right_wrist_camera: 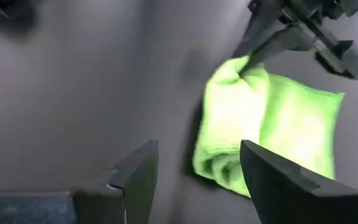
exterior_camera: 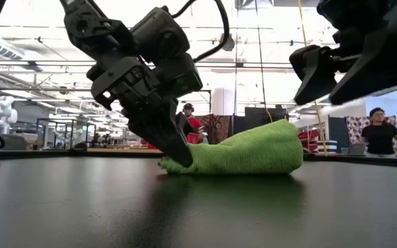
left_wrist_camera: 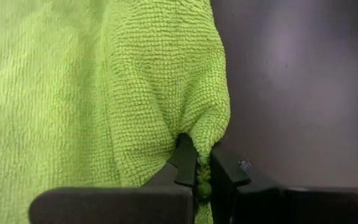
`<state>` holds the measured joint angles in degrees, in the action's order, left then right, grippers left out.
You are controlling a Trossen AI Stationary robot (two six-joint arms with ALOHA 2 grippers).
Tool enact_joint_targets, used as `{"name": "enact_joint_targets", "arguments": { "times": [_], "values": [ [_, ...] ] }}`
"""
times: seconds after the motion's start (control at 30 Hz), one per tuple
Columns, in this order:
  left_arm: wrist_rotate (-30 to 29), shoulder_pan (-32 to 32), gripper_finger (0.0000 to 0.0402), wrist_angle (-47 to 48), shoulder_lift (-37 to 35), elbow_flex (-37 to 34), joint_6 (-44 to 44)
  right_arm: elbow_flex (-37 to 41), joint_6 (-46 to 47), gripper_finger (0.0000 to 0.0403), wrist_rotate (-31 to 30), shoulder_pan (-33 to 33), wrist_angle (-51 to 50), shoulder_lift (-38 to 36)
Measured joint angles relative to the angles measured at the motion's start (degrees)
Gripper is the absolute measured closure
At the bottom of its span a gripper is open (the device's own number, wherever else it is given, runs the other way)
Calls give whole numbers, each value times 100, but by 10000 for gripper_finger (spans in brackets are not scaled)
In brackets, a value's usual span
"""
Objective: Roll towel into tight, uniform cylinder
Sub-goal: Roll the green towel
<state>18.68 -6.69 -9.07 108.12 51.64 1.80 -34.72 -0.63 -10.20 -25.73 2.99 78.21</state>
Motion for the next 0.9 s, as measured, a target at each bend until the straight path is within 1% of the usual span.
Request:
{"name": "enact_joint_targets", "arguments": {
  "times": [0.13, 0.2, 0.33, 0.43, 0.53, 0.67, 0.8, 0.9],
  "values": [
    [320, 209, 384, -48, 0, -2, 247, -9, -275, 186, -902, -187, 58, 374],
    [395, 294, 384, -50, 0, -2, 348, -9, -441, 186, -1173, -228, 260, 590],
    [564, 436, 384, -49, 0, -2, 425, -13, -885, 186, -1427, -259, 887, 993],
    [650, 526, 384, -50, 0, -1, 533, -13, -1062, 186, -1628, -254, 1063, 1193],
    [796, 595, 384, -45, 0, 0, 538, -13, -1121, 186, -1741, -243, 1020, 1313],
    [929, 650, 384, -45, -2, 0, 525, -11, -1126, 186, -2112, -238, 908, 1435],
    [986, 697, 384, -45, -7, 0, 520, -11, -1230, 183, -2120, -144, 915, 1513],
    [1030, 716, 384, -47, -7, 0, 496, -13, -1192, 167, -2098, -37, 939, 1602]
  ]
}}
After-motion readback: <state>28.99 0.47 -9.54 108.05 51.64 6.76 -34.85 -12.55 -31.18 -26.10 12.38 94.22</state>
